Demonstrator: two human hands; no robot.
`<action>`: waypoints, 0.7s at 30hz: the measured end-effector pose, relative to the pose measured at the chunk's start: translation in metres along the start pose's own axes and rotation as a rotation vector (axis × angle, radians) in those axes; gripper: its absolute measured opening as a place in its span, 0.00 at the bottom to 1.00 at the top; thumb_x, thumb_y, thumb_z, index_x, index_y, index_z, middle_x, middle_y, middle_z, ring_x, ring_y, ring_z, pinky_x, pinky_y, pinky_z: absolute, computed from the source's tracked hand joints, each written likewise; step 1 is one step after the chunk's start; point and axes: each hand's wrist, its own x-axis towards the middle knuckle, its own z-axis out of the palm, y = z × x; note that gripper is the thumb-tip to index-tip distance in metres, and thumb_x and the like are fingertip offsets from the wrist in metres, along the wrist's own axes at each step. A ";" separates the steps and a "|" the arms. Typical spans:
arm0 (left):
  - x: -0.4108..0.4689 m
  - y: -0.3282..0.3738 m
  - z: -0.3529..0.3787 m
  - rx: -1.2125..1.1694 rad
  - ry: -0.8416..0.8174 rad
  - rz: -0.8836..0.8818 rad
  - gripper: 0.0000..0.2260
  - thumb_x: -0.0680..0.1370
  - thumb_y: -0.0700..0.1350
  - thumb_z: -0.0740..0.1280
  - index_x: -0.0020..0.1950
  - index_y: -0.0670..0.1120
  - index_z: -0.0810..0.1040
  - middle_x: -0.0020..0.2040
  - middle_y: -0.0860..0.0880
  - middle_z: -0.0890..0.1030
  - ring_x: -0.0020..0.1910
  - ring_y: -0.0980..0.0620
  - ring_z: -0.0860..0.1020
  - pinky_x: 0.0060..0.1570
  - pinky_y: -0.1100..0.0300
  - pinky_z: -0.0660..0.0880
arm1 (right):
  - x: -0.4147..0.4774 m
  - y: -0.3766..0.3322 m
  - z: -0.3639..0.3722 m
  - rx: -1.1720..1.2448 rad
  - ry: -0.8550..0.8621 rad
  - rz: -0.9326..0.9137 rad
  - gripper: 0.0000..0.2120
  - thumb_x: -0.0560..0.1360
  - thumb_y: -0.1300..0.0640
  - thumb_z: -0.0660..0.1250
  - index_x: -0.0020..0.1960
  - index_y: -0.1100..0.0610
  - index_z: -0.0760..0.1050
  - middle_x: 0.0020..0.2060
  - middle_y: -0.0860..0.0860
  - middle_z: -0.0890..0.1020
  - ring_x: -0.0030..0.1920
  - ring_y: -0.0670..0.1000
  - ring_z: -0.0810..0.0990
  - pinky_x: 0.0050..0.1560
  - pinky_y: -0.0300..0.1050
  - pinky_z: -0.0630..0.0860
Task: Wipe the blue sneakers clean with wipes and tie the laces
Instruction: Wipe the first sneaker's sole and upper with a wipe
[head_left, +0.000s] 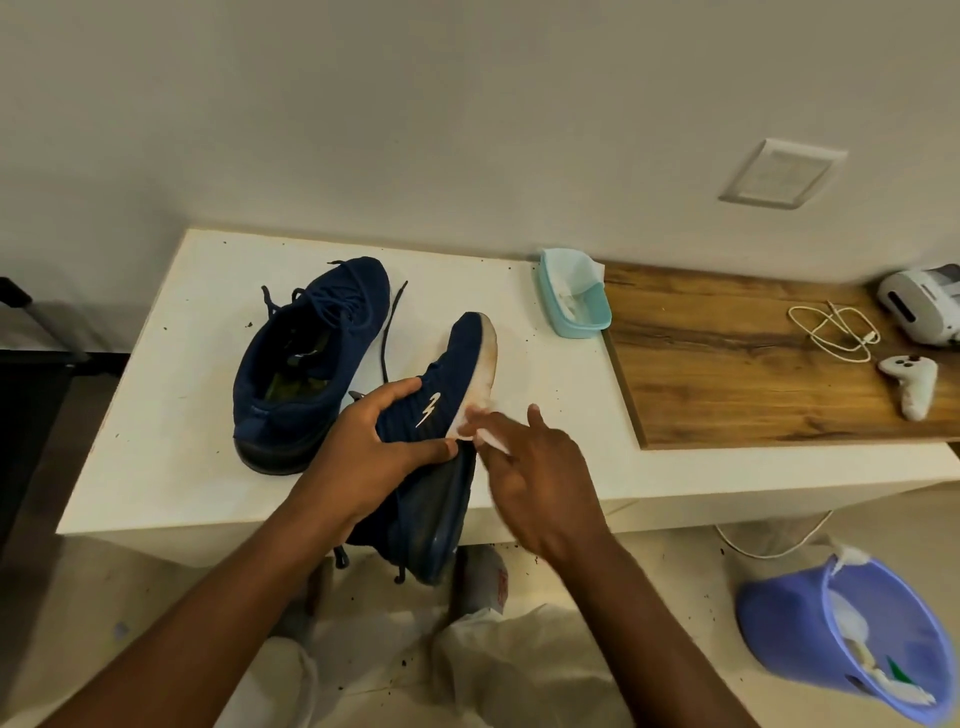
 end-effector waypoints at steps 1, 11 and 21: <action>0.000 0.000 0.000 -0.010 -0.008 -0.005 0.35 0.66 0.44 0.83 0.70 0.58 0.76 0.57 0.59 0.82 0.50 0.63 0.82 0.50 0.64 0.79 | 0.002 -0.001 -0.006 0.176 0.028 0.028 0.20 0.77 0.46 0.53 0.59 0.46 0.81 0.58 0.45 0.84 0.63 0.47 0.78 0.63 0.49 0.74; 0.009 -0.002 0.001 -0.022 -0.062 -0.018 0.36 0.67 0.41 0.82 0.71 0.57 0.74 0.60 0.57 0.81 0.57 0.56 0.81 0.57 0.56 0.80 | 0.028 0.021 -0.036 1.757 0.187 0.525 0.17 0.80 0.62 0.59 0.68 0.64 0.73 0.62 0.63 0.80 0.61 0.68 0.79 0.64 0.67 0.73; 0.010 -0.001 0.005 0.013 -0.047 0.007 0.36 0.66 0.43 0.83 0.71 0.58 0.74 0.59 0.57 0.81 0.56 0.56 0.81 0.56 0.56 0.80 | 0.060 0.017 0.000 -0.091 0.183 -0.138 0.22 0.84 0.57 0.57 0.78 0.52 0.63 0.77 0.49 0.65 0.78 0.46 0.58 0.79 0.54 0.54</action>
